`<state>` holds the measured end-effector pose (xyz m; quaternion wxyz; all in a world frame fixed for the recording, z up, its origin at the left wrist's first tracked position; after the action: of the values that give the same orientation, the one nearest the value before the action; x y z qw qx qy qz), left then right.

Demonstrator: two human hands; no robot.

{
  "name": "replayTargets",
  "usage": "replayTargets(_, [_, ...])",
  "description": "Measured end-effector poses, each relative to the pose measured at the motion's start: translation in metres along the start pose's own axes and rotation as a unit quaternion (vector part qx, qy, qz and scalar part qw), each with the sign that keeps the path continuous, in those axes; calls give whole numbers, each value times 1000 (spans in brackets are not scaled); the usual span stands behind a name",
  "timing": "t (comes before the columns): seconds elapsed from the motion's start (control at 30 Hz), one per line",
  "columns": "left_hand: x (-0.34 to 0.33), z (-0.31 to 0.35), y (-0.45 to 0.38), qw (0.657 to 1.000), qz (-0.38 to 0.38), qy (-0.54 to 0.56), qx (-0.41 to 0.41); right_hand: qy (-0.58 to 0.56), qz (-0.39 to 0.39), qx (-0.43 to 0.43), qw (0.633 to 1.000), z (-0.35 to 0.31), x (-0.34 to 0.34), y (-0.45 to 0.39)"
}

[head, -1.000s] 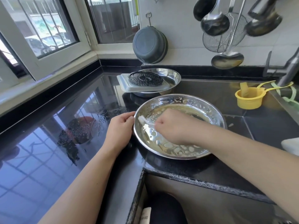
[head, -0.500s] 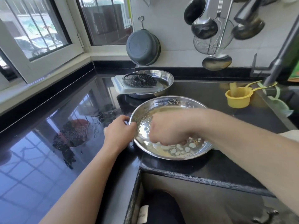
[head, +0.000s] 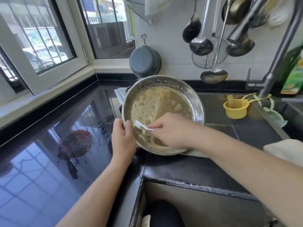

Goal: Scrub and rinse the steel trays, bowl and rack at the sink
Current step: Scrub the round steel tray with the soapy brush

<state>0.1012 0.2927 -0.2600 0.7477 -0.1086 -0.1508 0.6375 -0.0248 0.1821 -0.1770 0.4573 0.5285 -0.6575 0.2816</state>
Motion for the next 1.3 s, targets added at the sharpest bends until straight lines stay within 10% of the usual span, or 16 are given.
replayTargets(0.63, [7,10,-1,994,54,-18,-92,263,-109,-53,957,58,-8,5])
replayTargets(0.8, [1,12,1,993,43,-29,-103,360,-7,-126,924,102,28,-22])
replayTargets(1.0, [3,19,3,991,53,-29,-123,223,-183,-23,957,76,3,-6])
replayTargets(1.3, [-2,21,-4,995,21,-40,-88,462,16,-78,884,109,32,-58])
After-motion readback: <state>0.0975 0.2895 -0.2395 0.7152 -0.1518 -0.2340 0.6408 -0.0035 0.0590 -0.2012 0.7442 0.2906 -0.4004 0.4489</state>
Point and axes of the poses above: each hand's wrist, its own y-axis away from the middle knuckle, its own x-axis out of the back of the hand, z = x × y, the point moved 6 cm from there along -y, towards the middle knuckle, and after that the axes turned 6 degrees about y, right-handed, at the moved point
